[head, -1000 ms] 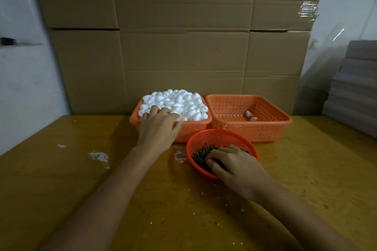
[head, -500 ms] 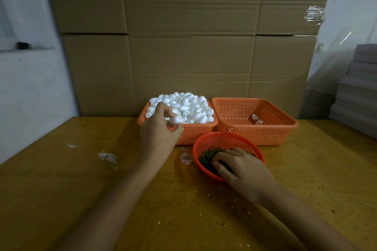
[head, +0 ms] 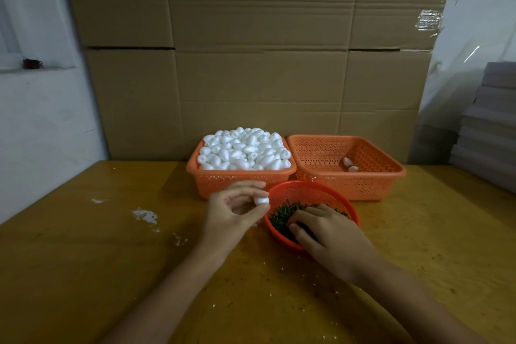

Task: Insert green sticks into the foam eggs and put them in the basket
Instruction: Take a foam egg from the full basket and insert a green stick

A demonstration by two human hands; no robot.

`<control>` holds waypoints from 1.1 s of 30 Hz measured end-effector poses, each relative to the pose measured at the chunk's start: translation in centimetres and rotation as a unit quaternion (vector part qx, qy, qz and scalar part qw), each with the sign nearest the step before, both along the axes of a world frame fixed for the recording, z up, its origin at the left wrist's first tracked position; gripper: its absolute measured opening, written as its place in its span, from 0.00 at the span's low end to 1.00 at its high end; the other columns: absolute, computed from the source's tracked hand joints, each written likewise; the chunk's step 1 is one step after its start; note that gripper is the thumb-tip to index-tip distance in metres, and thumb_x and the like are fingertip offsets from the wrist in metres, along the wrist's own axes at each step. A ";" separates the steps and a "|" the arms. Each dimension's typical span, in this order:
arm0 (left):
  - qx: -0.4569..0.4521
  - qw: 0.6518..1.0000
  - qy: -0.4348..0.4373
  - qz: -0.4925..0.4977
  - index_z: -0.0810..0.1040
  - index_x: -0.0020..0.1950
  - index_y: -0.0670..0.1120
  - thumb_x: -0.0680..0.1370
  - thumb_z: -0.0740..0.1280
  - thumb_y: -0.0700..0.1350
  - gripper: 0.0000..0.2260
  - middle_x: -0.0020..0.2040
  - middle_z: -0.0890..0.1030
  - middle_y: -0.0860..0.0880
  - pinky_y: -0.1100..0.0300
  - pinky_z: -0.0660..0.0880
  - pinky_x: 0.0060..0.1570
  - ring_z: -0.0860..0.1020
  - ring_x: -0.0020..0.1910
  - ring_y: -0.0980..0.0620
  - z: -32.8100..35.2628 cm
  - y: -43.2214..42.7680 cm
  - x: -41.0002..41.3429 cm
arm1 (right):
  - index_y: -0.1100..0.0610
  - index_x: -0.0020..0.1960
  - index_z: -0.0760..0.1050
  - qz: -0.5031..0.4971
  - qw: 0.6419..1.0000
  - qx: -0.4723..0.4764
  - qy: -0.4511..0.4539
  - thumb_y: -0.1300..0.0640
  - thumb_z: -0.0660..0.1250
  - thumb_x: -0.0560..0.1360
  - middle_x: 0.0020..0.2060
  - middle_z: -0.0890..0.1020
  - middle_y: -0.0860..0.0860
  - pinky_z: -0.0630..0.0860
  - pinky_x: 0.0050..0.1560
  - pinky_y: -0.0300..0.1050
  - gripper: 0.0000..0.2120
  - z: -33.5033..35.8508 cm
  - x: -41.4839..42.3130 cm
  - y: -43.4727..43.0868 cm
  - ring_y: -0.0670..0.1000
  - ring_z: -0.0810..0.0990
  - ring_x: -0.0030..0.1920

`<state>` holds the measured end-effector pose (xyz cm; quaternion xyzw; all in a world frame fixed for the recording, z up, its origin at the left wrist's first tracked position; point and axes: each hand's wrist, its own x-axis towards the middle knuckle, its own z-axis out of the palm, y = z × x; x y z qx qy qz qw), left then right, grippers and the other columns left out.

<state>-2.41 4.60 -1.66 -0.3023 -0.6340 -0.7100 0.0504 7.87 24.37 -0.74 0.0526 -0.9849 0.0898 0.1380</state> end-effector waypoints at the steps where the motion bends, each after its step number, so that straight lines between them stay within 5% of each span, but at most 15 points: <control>1: 0.005 1.000 -0.007 -0.004 0.88 0.47 0.42 0.74 0.78 0.33 0.06 0.57 0.87 0.50 0.58 0.84 0.48 0.86 0.54 0.51 -0.1 0.1 0.0 | 0.43 0.62 0.76 0.001 1.000 -0.001 0.003 0.41 0.51 0.85 0.54 0.79 0.40 0.71 0.56 0.44 0.17 0.0 0.0 0.0 0.44 0.73 0.56; 10: 0.019 0.997 -0.059 -0.038 0.84 0.55 0.50 0.73 0.79 0.33 0.17 0.58 0.86 0.48 0.54 0.84 0.48 0.86 0.56 0.46 -0.4 0.1 0.1 | 0.43 0.61 0.76 0.007 1.000 -0.009 0.008 0.41 0.52 0.85 0.54 0.79 0.39 0.71 0.55 0.44 0.16 0.0 0.1 0.0 0.44 0.73 0.57; 14: 0.018 0.996 -0.076 -0.038 0.81 0.58 0.48 0.71 0.80 0.32 0.20 0.56 0.87 0.46 0.49 0.83 0.52 0.86 0.57 0.44 -0.5 0.1 0.0 | 0.42 0.62 0.79 0.003 0.998 -0.060 0.015 0.45 0.61 0.84 0.56 0.80 0.37 0.74 0.57 0.44 0.11 0.0 -0.2 0.2 0.42 0.72 0.60; 23: -0.001 0.998 -0.052 -0.038 0.82 0.57 0.43 0.70 0.79 0.29 0.19 0.55 0.88 0.47 0.51 0.82 0.62 0.85 0.58 0.49 -0.6 0.3 0.2 | 0.41 0.56 0.83 0.011 0.989 -0.136 0.061 0.53 0.73 0.78 0.49 0.83 0.38 0.76 0.55 0.45 0.09 0.0 -0.4 0.4 0.39 0.75 0.54; 33: 0.006 0.997 -0.054 -0.048 0.85 0.58 0.46 0.74 0.77 0.32 0.16 0.57 0.88 0.49 0.48 0.82 0.57 0.85 0.59 0.50 -0.2 0.2 0.6 | 0.46 0.52 0.82 -0.029 0.954 -0.230 0.192 0.56 0.78 0.74 0.45 0.85 0.34 0.81 0.52 0.38 0.10 -0.2 -0.3 0.8 0.33 0.83 0.51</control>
